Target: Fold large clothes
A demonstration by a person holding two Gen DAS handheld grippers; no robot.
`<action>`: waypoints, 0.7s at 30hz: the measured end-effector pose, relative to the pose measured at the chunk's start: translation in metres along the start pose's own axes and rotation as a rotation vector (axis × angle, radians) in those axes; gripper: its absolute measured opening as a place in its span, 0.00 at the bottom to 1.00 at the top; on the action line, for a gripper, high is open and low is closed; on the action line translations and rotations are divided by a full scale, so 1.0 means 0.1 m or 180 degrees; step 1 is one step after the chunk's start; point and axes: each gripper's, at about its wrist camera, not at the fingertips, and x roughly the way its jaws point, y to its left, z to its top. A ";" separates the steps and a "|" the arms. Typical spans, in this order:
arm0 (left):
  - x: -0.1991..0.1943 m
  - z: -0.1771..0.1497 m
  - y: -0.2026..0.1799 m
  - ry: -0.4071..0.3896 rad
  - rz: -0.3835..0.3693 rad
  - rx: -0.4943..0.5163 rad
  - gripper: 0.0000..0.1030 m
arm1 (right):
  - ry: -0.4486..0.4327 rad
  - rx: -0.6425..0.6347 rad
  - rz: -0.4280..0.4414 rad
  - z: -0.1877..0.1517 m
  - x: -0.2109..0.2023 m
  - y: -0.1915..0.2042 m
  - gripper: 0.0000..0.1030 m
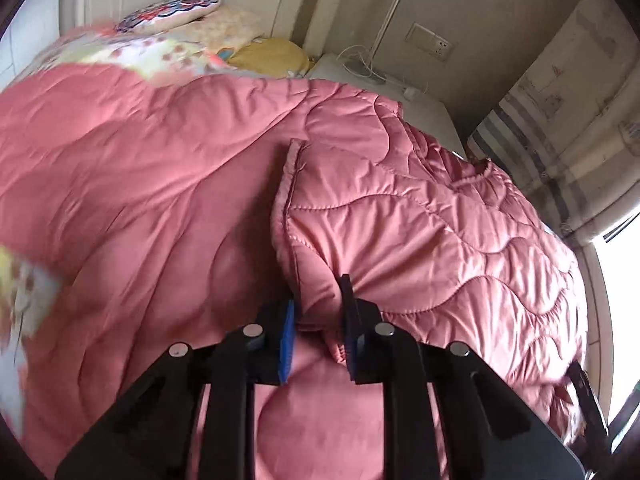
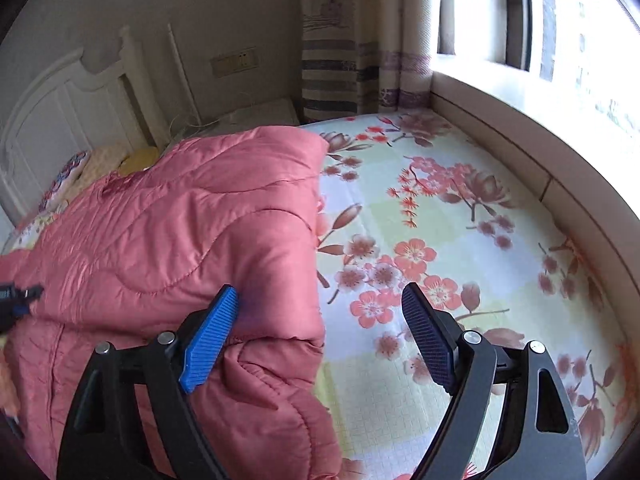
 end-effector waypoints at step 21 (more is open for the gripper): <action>0.04 -0.19 -0.18 -0.0210 0.0324 0.0710 0.89 | 0.0301 -0.0616 -0.0187 0.37 0.16 0.63 0.77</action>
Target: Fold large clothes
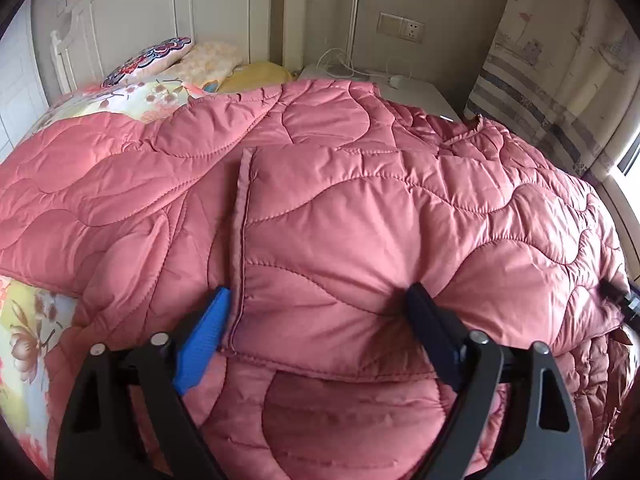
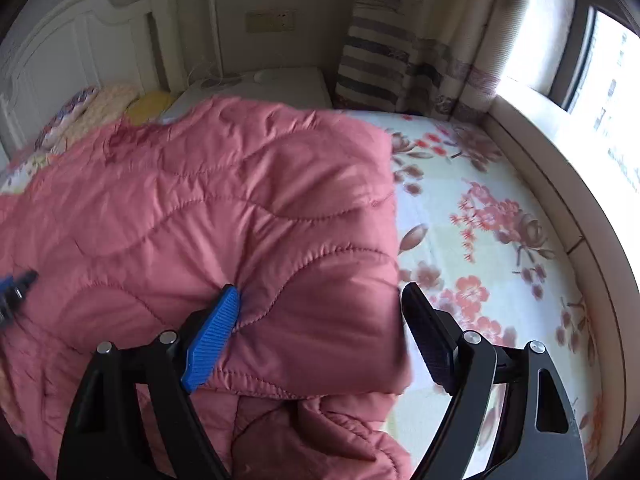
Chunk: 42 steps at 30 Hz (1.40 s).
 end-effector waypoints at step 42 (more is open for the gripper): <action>-1.10 -0.61 3.98 -0.1206 -0.0348 -0.3075 0.74 | -0.0275 -0.0572 -0.0045 -0.37 -0.12 0.99 0.88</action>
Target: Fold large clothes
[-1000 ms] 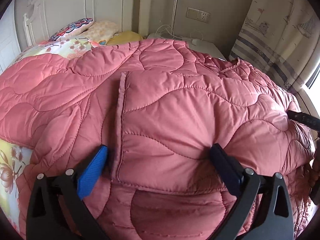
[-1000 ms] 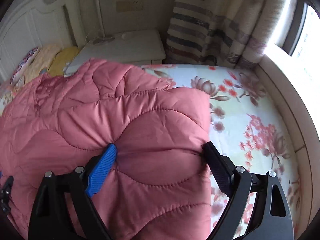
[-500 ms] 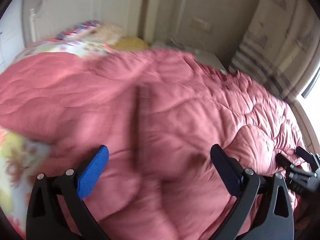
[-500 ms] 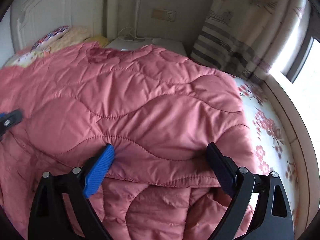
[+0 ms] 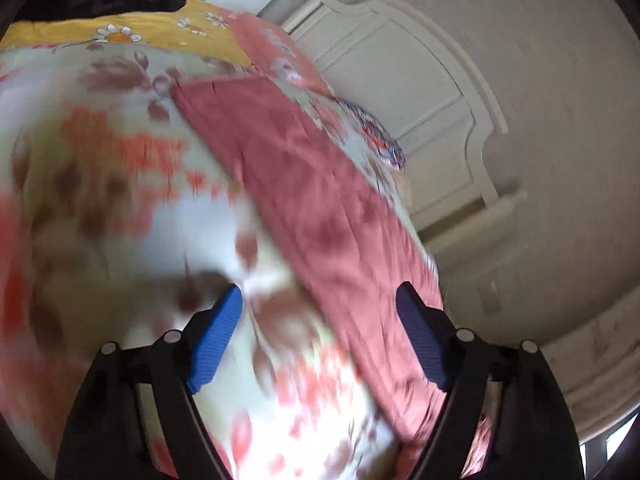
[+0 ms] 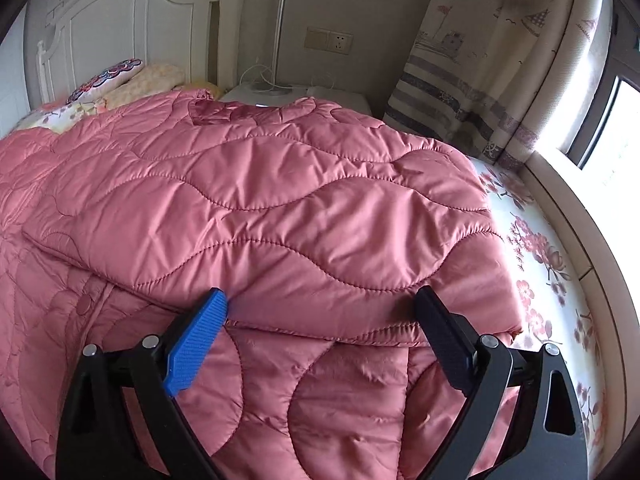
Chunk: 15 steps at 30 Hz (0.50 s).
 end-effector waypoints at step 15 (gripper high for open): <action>-0.27 -0.24 -1.65 -0.0276 -0.0869 0.0517 0.07 | -0.0775 0.1136 0.0461 -0.20 -0.42 -0.70 0.88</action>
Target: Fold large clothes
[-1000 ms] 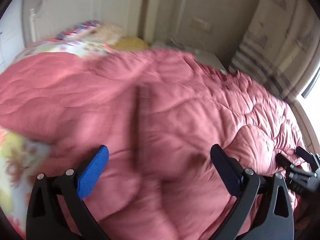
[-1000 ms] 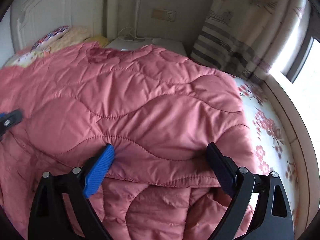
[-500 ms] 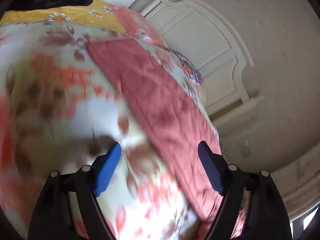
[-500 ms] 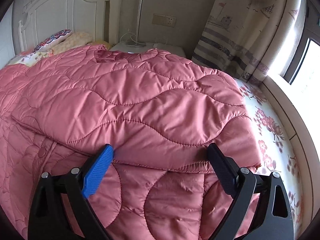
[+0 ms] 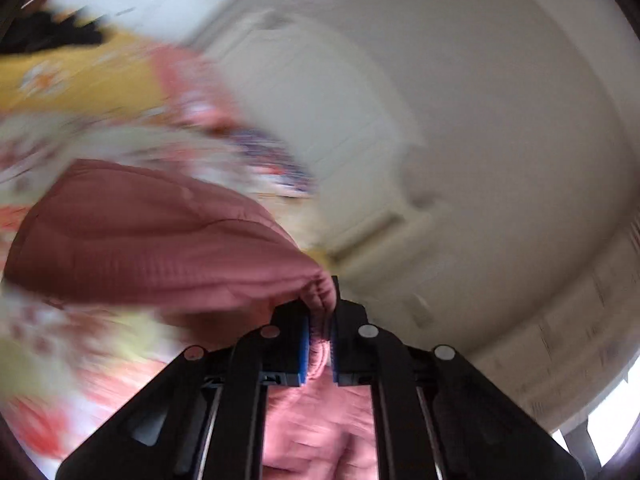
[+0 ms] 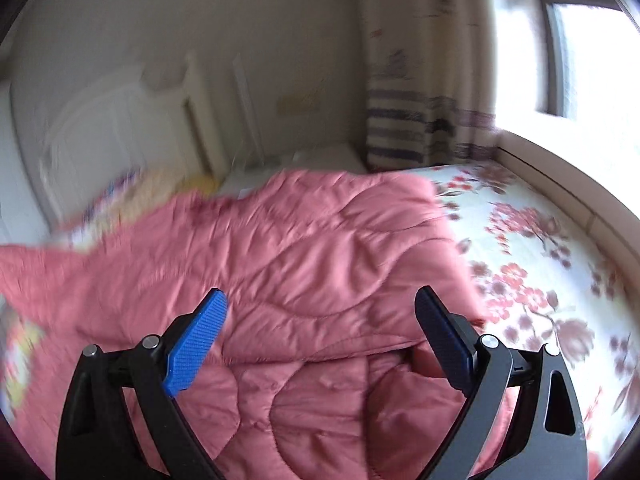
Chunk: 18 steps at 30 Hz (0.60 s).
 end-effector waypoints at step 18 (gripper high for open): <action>0.68 -3.34 -2.00 0.1651 -0.0569 0.2762 0.82 | -0.0277 0.1125 0.0051 -0.07 -0.14 -0.73 0.89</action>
